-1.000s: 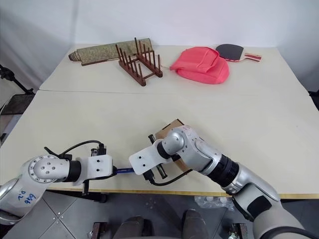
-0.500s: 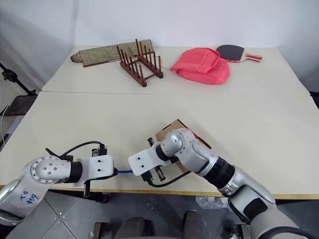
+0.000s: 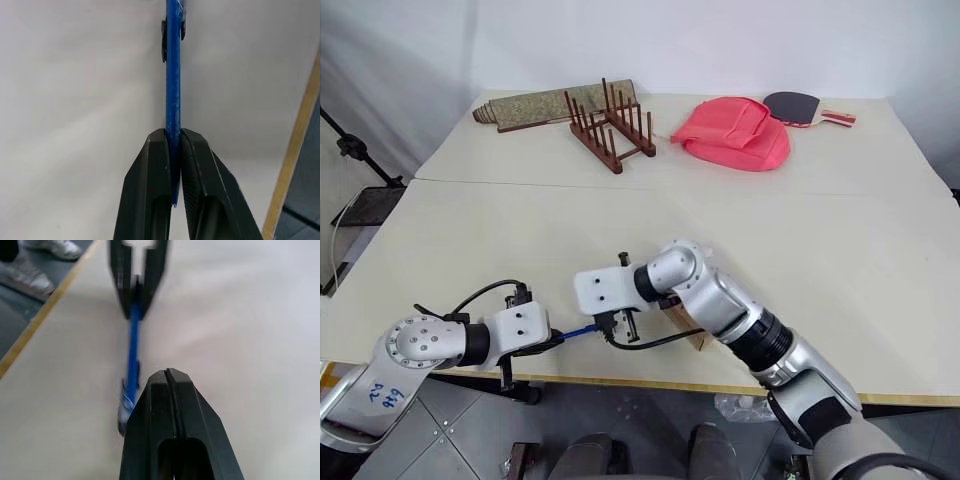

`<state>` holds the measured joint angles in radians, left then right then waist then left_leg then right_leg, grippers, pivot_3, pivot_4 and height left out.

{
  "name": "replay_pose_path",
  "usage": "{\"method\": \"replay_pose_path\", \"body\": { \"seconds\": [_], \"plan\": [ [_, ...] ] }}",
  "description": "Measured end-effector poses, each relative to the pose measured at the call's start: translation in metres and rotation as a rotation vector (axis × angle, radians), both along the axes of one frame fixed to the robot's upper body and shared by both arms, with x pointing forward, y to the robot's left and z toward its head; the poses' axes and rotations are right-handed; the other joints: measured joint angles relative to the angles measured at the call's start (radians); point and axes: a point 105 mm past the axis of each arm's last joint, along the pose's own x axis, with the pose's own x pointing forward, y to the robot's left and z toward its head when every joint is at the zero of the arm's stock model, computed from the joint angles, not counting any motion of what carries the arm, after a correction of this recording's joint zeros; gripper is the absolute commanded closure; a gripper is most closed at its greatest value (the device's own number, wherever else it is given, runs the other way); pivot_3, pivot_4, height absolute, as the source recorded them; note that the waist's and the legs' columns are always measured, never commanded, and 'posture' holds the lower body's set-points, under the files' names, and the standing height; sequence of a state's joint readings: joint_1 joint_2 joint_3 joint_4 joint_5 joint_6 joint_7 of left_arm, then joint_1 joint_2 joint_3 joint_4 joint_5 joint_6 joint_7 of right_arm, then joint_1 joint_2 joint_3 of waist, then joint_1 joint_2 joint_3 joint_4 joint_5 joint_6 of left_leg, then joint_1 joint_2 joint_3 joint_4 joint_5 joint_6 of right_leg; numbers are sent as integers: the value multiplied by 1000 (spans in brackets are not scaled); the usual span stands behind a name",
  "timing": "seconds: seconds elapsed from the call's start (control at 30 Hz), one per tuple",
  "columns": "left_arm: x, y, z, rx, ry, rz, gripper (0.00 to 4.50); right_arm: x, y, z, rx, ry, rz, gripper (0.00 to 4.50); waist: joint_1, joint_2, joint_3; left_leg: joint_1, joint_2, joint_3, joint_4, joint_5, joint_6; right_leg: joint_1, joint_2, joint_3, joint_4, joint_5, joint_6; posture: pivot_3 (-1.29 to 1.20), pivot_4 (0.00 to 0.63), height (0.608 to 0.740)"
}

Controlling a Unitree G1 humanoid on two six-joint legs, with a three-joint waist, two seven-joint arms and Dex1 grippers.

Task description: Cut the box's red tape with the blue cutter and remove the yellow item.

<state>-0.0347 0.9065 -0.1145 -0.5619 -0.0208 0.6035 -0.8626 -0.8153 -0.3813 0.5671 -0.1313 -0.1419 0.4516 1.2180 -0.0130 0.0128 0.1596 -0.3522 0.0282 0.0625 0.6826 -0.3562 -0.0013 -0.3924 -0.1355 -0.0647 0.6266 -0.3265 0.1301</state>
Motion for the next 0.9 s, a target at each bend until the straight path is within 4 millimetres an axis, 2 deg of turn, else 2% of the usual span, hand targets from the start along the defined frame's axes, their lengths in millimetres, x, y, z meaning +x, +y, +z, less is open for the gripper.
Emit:
{"method": "replay_pose_path", "body": {
  "seconds": [0.17,0.27,0.47,0.5,0.7,0.9],
  "plan": [
    [3,2,1,-15,-15,-7,4109,1,-19,12,23,31,-54,4490,0,0,0,0,0,0,0,0,0,0,0,0,0,0,0,0,150,740],
    [6,1,0,-48,-17,-2,4109,5,-30,9,14,52,-97,4490,1,0,0,0,0,0,0,0,0,0,0,0,0,0,0,0,150,740],
    [9,-2,-2,-62,-13,-43,4109,6,-31,8,26,58,-111,4490,2,0,0,0,0,0,0,0,0,0,0,-1,-1,0,0,0,150,740],
    [10,-2,-2,-61,-19,-51,3696,6,-31,8,29,56,-114,4500,3,0,0,-1,0,0,0,0,0,0,0,-1,-1,0,0,0,150,740],
    [15,1,3,-27,-74,-73,2144,8,-27,10,58,46,-133,4500,1,0,0,-1,1,1,-1,-1,0,-1,0,-2,-2,0,0,0,150,740],
    [12,3,10,-6,-108,-85,394,8,-27,12,66,41,-143,4500,-14,0,0,-1,2,1,-3,-4,-1,-1,0,-7,0,0,1,0,150,740]
  ]
}}
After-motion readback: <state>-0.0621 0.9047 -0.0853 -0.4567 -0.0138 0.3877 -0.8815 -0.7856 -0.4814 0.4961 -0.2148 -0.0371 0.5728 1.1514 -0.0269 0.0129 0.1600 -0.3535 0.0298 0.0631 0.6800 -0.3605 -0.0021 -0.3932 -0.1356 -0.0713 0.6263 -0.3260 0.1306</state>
